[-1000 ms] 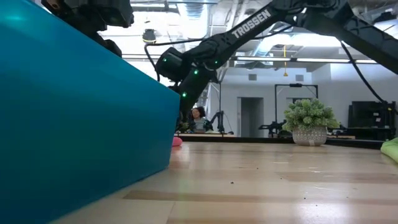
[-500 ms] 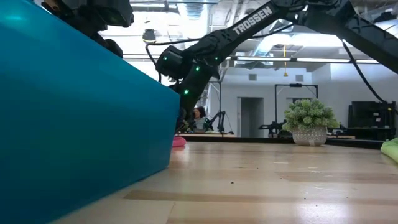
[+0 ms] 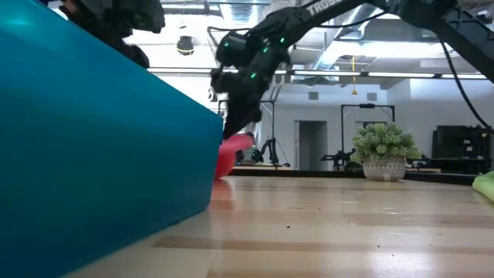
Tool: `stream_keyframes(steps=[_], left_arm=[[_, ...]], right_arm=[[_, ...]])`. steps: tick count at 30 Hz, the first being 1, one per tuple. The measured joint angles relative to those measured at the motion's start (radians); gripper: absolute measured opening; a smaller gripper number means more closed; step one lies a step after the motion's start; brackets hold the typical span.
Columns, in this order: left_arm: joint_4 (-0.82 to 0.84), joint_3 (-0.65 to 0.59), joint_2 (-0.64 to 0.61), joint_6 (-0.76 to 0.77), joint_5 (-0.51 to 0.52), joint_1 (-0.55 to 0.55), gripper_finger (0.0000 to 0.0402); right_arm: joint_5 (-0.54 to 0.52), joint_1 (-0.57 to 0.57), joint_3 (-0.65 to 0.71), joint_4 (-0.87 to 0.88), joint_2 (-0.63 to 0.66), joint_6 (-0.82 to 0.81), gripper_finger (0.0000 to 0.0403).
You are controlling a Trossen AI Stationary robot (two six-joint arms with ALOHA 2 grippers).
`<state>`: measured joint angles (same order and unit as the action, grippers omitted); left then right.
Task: Fold microfiber towels
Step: Fold the pink microfiber towel on the table
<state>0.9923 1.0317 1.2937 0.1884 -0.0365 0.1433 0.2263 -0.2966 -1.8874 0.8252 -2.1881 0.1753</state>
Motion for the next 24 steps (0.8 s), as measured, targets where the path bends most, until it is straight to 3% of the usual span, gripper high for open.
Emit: stream_keyframes(steps=[10,16,24], left_arm=[[-0.06,0.119,-0.209,-0.029,0.243,-0.089,0.0],[-0.172,0.119,-0.242,-0.072,0.253,-0.172,0.0],[-0.2,0.119,-0.241,-0.143,0.253,-0.277,0.0]], right_arm=[[0.09,-0.086,0.0,0.147,0.234,0.014,0.0029],[0.09,-0.09,0.0,0.131,0.347,0.0,0.0036],[0.089,-0.135,0.0,0.134,0.424,-0.003,0.0032]])
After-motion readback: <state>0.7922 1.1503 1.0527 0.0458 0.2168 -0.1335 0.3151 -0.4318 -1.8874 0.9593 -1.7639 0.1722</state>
